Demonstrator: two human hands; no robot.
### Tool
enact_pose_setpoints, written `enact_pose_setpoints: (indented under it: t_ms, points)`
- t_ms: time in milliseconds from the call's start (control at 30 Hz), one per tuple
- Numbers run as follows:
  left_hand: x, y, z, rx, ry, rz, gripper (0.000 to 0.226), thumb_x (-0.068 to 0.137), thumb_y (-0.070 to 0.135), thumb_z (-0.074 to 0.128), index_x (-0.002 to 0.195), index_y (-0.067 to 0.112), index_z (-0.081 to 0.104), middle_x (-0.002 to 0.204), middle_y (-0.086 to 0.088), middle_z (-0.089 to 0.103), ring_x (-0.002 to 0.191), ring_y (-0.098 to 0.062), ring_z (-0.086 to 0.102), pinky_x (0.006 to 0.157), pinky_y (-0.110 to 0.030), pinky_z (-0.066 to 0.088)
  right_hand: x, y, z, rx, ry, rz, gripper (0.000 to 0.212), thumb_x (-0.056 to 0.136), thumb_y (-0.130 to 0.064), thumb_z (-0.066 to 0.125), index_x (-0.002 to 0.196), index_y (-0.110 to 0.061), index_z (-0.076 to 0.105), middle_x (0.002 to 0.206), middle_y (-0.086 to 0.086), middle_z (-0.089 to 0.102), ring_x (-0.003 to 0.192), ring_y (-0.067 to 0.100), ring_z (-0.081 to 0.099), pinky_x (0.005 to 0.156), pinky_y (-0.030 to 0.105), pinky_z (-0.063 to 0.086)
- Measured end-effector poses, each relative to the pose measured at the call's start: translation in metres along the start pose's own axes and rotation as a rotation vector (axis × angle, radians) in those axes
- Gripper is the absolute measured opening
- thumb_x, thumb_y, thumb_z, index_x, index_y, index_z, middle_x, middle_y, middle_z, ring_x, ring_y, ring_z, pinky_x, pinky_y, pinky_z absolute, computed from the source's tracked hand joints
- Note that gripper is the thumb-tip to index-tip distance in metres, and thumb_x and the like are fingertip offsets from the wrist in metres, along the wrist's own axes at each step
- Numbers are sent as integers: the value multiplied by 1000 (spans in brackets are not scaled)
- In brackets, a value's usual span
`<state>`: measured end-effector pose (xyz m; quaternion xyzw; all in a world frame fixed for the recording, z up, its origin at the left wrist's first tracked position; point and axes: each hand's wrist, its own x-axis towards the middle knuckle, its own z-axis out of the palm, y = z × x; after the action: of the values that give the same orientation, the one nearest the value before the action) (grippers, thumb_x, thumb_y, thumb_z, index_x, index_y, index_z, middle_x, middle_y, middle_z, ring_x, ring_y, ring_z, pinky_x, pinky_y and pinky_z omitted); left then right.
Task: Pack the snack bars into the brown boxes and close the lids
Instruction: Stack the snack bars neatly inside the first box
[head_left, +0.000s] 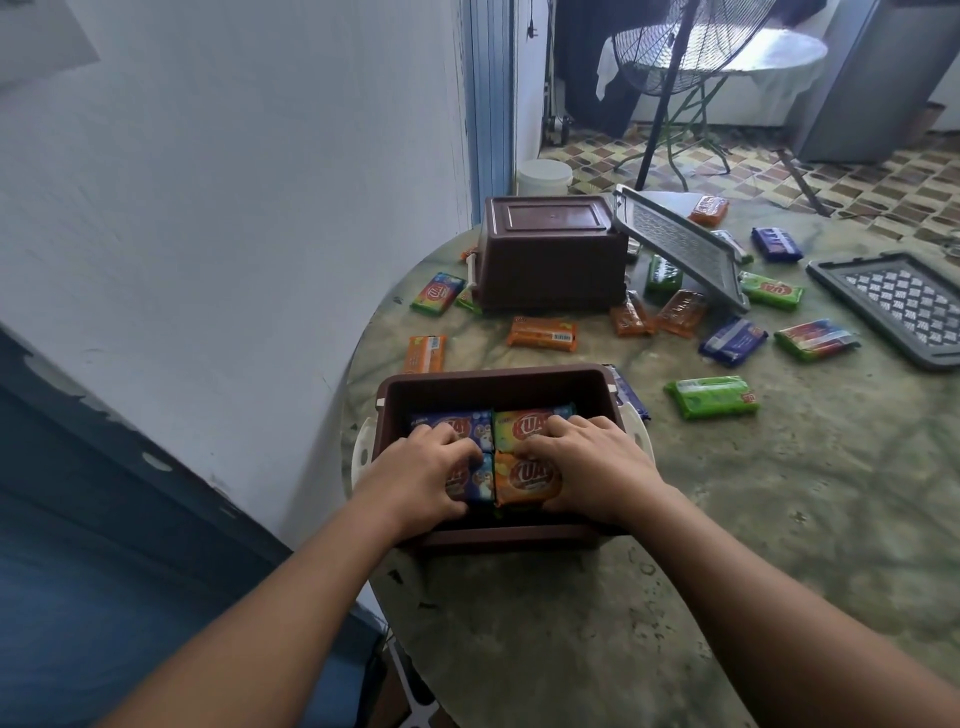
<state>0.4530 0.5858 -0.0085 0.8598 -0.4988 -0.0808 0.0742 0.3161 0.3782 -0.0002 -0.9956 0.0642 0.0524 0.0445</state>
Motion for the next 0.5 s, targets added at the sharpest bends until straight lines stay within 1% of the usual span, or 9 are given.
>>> enact_pose_setpoints:
  t_ms: [233, 300, 400, 433, 500]
  points:
    - [0, 1, 0, 11, -5, -6, 59, 81, 49, 76, 133, 44, 48, 135, 14, 46, 121, -14, 46, 95, -33, 48, 0, 0, 2, -9, 5, -6, 77, 80, -60, 73, 149, -46, 41, 140, -9, 49, 125, 18, 50, 104, 39, 40]
    - [0, 0, 0, 1, -14, -5, 59, 80, 55, 74, 132, 44, 49, 133, 14, 47, 121, -13, 45, 94, -33, 49, -1, 0, 2, 6, 7, -7, 78, 79, -66, 69, 149, -45, 41, 139, -8, 49, 124, 18, 50, 104, 39, 40]
    - [-1, 2, 0, -55, 33, -25, 61, 80, 71, 63, 130, 40, 54, 124, 13, 49, 118, -8, 45, 93, -31, 50, -3, -1, 1, 78, 48, 14, 80, 76, -84, 51, 145, -44, 44, 133, -8, 52, 122, 18, 51, 104, 39, 41]
    - [-1, 3, 0, -94, 63, -35, 59, 81, 71, 60, 129, 38, 55, 121, 13, 50, 116, -7, 45, 92, -30, 50, -3, -1, 0, 123, 70, 25, 76, 78, -83, 51, 143, -43, 47, 131, -9, 53, 121, 18, 52, 103, 39, 42]
    - [-1, 4, -2, -200, 143, -59, 45, 87, 60, 62, 122, 33, 59, 112, 14, 54, 108, -5, 48, 88, -30, 52, -1, 1, 1, 249, 130, 34, 57, 88, -68, 59, 138, -42, 52, 125, -11, 55, 117, 17, 54, 99, 39, 46]
